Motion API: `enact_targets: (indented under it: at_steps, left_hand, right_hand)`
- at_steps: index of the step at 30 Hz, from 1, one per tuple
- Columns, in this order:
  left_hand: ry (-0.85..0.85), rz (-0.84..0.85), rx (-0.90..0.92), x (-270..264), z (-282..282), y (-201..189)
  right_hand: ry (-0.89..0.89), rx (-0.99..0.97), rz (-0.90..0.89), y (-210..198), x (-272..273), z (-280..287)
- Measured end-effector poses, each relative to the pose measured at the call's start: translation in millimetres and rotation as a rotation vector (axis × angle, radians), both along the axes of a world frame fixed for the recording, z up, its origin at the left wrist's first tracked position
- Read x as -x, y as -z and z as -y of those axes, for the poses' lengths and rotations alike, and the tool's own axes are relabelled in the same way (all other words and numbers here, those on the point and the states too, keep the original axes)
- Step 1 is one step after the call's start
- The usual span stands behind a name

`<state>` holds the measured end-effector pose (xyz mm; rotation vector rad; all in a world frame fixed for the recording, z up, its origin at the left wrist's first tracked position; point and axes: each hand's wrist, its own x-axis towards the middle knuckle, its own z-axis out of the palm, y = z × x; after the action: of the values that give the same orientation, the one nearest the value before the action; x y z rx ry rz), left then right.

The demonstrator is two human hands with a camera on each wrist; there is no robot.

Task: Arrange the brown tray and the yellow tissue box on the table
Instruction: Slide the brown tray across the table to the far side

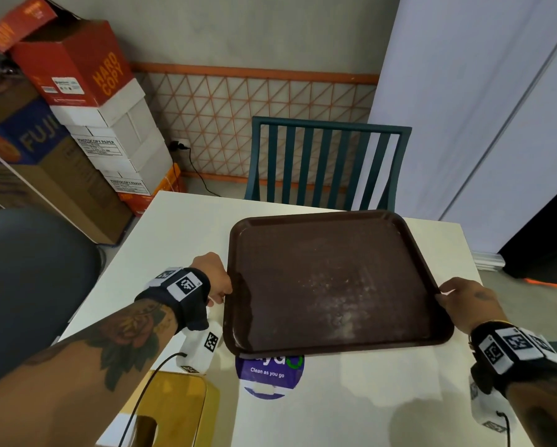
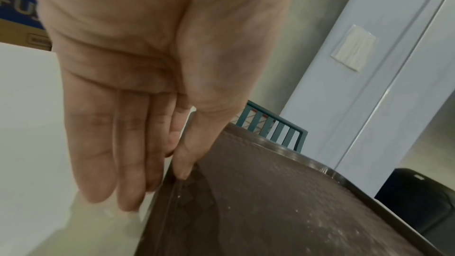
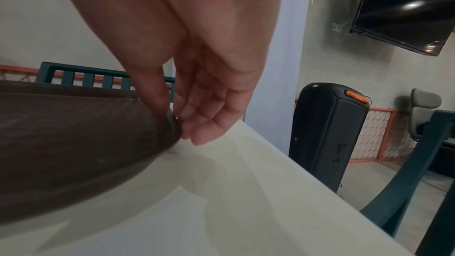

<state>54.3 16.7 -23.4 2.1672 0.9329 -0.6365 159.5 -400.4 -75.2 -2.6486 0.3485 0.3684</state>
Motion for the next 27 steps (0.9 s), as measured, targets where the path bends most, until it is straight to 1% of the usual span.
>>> enact_targets:
  at_steps: [8,12,15,20,27]
  left_hand:
    - [-0.015,0.009,0.002,-9.7,-3.0,9.2]
    - [-0.004,0.046,-0.066,-20.2,-9.1,11.5]
    - [0.059,0.057,-0.143,-30.0,-16.3,14.0]
    - [0.061,0.102,-0.160,-44.3,-20.9,13.7]
    - [0.061,0.096,-0.147,-48.9,-29.3,14.9]
  right_hand:
    - [0.030,-0.006,-0.003,2.1,1.6,-1.0]
    - [0.015,-0.021,0.000,6.4,6.0,-3.8]
    - [0.008,-0.037,0.014,8.7,8.7,-6.9]
    - [0.021,-0.051,-0.001,6.2,13.7,-13.1]
    - [0.067,-0.106,0.001,7.5,16.0,-15.0]
